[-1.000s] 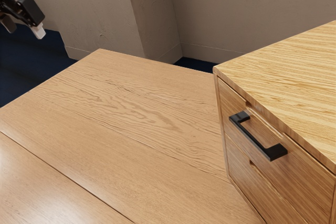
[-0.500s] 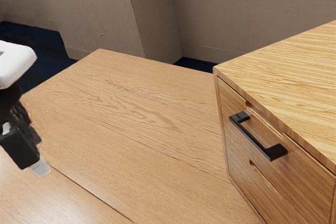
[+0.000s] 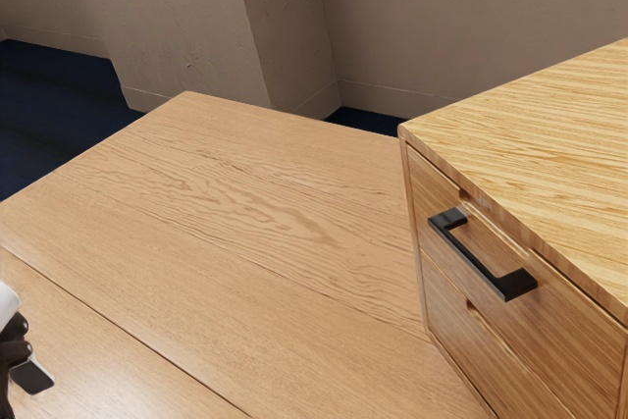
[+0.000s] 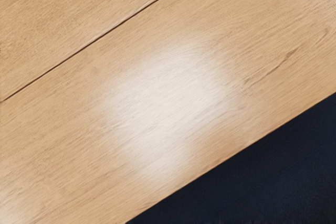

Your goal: Pull the drawer handle with one arm to open the drawer

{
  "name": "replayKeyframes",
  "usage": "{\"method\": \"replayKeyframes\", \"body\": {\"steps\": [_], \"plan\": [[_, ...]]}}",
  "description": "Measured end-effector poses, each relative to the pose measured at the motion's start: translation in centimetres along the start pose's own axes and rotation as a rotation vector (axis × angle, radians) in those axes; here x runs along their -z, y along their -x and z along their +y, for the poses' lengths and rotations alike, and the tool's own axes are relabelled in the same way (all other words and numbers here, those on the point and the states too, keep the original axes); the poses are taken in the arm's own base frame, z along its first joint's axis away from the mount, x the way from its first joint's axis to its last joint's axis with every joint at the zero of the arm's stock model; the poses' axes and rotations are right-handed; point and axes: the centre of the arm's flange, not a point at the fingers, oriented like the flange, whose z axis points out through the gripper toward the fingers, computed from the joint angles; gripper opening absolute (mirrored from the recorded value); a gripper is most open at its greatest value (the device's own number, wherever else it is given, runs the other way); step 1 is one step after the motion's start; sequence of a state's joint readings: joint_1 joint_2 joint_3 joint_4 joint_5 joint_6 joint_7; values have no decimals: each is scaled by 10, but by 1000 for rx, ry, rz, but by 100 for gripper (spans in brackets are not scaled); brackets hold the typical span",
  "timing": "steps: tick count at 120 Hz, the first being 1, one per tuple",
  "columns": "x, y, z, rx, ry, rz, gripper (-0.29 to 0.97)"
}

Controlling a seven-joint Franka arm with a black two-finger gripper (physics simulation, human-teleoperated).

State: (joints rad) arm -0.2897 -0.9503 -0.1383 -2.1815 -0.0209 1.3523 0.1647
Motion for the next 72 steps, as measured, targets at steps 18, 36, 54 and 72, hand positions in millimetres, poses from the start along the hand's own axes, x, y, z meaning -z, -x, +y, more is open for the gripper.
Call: {"method": "replayKeyframes", "body": {"steps": [18, 36, 54, 72], "plan": [[2, 15, -20, -228, -14, 63, 66], [6, 10, -24, -522, -61, 123, 66], [-10, -10, -30, -764, -75, 139, 66], [-28, -58, -35, -954, -48, 159, 66]]}}
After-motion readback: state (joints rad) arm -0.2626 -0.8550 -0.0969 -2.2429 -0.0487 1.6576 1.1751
